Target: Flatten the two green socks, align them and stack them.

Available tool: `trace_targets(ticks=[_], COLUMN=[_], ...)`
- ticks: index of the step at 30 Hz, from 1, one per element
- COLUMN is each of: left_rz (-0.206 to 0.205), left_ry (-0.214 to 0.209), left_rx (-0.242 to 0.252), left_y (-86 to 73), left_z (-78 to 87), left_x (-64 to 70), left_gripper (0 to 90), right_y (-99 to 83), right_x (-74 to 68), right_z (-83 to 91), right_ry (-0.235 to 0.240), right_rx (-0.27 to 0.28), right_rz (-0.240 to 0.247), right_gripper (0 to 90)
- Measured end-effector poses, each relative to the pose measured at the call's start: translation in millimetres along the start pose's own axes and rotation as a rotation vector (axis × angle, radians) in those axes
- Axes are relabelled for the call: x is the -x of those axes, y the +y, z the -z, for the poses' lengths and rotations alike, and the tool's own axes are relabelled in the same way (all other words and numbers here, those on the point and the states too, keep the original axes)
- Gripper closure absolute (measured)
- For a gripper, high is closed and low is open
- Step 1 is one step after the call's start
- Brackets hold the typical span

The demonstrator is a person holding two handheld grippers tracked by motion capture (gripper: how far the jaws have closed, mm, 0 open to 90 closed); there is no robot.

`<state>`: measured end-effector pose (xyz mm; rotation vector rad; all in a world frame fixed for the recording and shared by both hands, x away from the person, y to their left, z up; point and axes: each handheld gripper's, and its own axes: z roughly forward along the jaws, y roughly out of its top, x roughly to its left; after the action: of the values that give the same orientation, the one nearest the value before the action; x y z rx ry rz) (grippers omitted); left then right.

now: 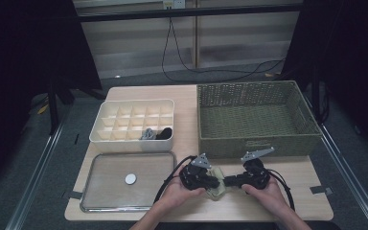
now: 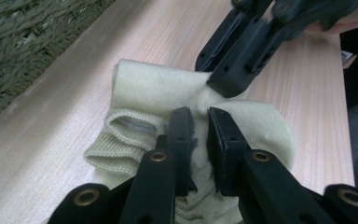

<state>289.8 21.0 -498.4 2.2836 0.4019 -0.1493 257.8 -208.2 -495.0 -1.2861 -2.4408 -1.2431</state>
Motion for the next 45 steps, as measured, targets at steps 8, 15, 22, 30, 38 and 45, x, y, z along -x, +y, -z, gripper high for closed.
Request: trace_targets(ticks=[8,15,22,30,38,45], left_rz=[0.011,0.02,0.024,0.031,0.042,0.041], left_ry=[0.007,-0.006,-0.008,-0.004,-0.006,0.0], left_rx=[0.01,0.022,0.032,0.055,0.043,0.01], left_y=[0.5,0.2,2.2,-1.8,-11.4,-12.6], left_z=[-1.6,-0.8,6.3,21.0,32.3,26.9], left_x=[1.3,1.9,2.7,6.5,6.6,5.0], left_gripper=[79.6,78.0,75.9,72.9,71.8,71.1], right_y=[3.5,2.4,2.5,2.6,2.1,1.5], right_x=[-6.6,-4.0,-0.6,5.6,8.4,11.7], right_z=[6.2,8.3,13.2,19.7,25.7,31.6], right_ry=[0.01,0.019,0.014,-0.008,-0.03,-0.037], right_rx=[0.054,0.056,0.061,0.079,0.095,0.118], right_rz=[0.017,0.009,0.01,0.009,0.001,-0.011], right_gripper=[86.0,86.1,86.1,85.9,85.9,85.8])
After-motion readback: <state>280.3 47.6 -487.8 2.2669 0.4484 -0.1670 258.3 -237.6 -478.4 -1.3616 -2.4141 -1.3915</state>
